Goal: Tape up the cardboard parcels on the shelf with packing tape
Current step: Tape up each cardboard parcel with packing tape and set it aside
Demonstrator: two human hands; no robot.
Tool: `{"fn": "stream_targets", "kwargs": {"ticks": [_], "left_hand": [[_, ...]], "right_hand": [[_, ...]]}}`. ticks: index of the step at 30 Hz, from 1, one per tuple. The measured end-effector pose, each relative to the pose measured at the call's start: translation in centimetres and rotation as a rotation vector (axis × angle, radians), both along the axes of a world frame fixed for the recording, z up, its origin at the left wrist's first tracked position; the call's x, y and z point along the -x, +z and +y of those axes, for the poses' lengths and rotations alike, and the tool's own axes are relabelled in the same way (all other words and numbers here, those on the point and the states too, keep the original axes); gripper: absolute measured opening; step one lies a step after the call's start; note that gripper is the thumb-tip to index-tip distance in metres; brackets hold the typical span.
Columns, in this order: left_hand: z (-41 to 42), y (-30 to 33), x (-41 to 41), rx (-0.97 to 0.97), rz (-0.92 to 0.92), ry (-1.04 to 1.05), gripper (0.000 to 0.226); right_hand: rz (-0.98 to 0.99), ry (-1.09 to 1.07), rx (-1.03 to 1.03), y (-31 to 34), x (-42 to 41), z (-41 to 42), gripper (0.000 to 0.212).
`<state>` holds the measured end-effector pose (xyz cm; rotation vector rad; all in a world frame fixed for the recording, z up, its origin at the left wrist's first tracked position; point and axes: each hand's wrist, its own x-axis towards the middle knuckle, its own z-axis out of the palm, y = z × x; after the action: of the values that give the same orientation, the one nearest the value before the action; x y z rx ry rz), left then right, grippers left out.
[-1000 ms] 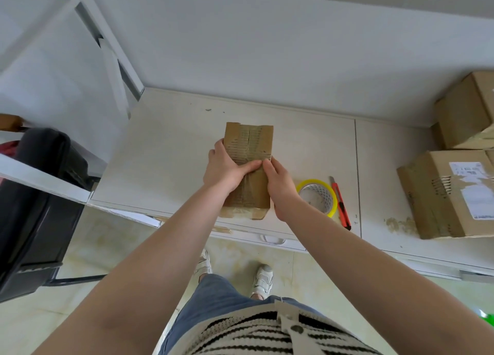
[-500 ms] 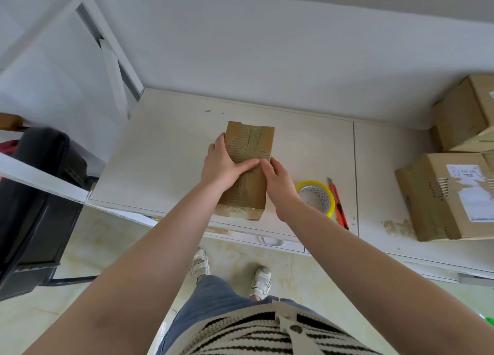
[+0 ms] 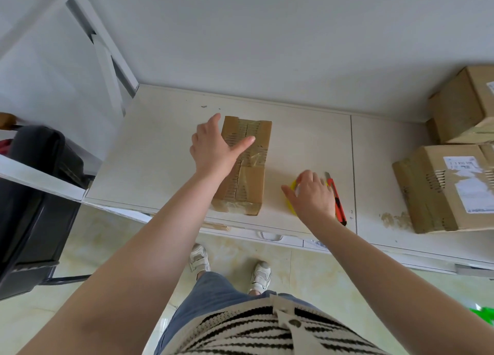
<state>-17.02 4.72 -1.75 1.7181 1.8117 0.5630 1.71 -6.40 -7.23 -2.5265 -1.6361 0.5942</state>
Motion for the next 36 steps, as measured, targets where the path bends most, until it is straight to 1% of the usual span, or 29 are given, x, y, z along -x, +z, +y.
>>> {"fn": "stream_targets", "kwargs": {"ticks": [1, 2, 3, 5, 6, 8, 10, 13, 16, 18, 20, 24, 26, 29, 34, 36], "left_hand": [[-0.1, 0.2, -0.3, -0.033, 0.004, -0.014, 0.091], [-0.2, 0.4, -0.6, -0.064, -0.002, -0.033, 0.087], [-0.4, 0.6, -1.0, -0.094, -0.015, -0.055, 0.082], [-0.9, 0.8, -1.6, -0.141, -0.053, -0.11, 0.071], [-1.1, 0.8, -1.9, -0.16, -0.083, -0.142, 0.066], [-1.3, 1.0, -2.1, -0.182, -0.164, -0.219, 0.054], [-1.6, 1.3, -2.3, -0.172, -0.223, -0.3, 0.047], [-2.1, 1.7, -2.9, -0.102, -0.279, -0.427, 0.055], [-2.5, 2.2, -3.6, 0.004, -0.342, -0.486, 0.065], [-2.5, 2.5, -3.9, 0.045, -0.424, -0.477, 0.062], [-2.5, 2.9, -4.0, 0.03, -0.474, -0.445, 0.052], [-3.0, 3.4, -3.7, -0.126, -0.447, -0.346, 0.028], [-3.3, 3.8, -3.7, -0.15, -0.45, -0.304, 0.017], [-3.5, 4.5, -3.6, -0.1, -0.447, -0.28, 0.011], [-3.4, 5.2, -3.1, 0.009, -0.474, -0.226, 0.01], [-3.3, 5.4, -2.8, 0.084, -0.498, -0.206, 0.009]], "right_hand": [[-0.093, 0.046, 0.09, -0.4, -0.3, -0.4, 0.052], [-0.168, 0.093, 0.158, -0.8, -0.6, -0.7, 0.053], [-0.223, 0.137, 0.191, -0.9, -0.7, -1.0, 0.047], [-0.239, 0.191, 0.188, -0.8, -0.7, -1.2, 0.033], [-0.205, 0.186, 0.175, -0.5, -0.6, -1.1, 0.029], [-0.066, 0.085, 0.121, 0.6, -0.7, -0.7, 0.02], [0.091, -0.004, -0.005, 2.3, -1.6, -0.3, 0.015], [0.342, 0.022, -0.175, 5.6, -2.9, 0.1, 0.018], [0.493, 0.109, -0.27, 8.5, -3.3, 0.1, 0.014], [0.546, 0.16, -0.295, 9.5, -3.2, 0.1, 0.012], [0.564, 0.182, -0.307, 9.7, -3.0, 0.0, 0.011], [0.552, 0.184, -0.327, 9.7, -2.5, 0.3, 0.016], [0.539, 0.169, -0.331, 9.6, -2.3, 0.4, 0.015], [0.512, 0.16, -0.335, 9.7, -1.9, 0.6, 0.015], [0.47, 0.19, -0.338, 10.1, -1.5, 0.6, 0.017], [0.452, 0.211, -0.346, 10.4, -1.3, 0.6, 0.016]]}}
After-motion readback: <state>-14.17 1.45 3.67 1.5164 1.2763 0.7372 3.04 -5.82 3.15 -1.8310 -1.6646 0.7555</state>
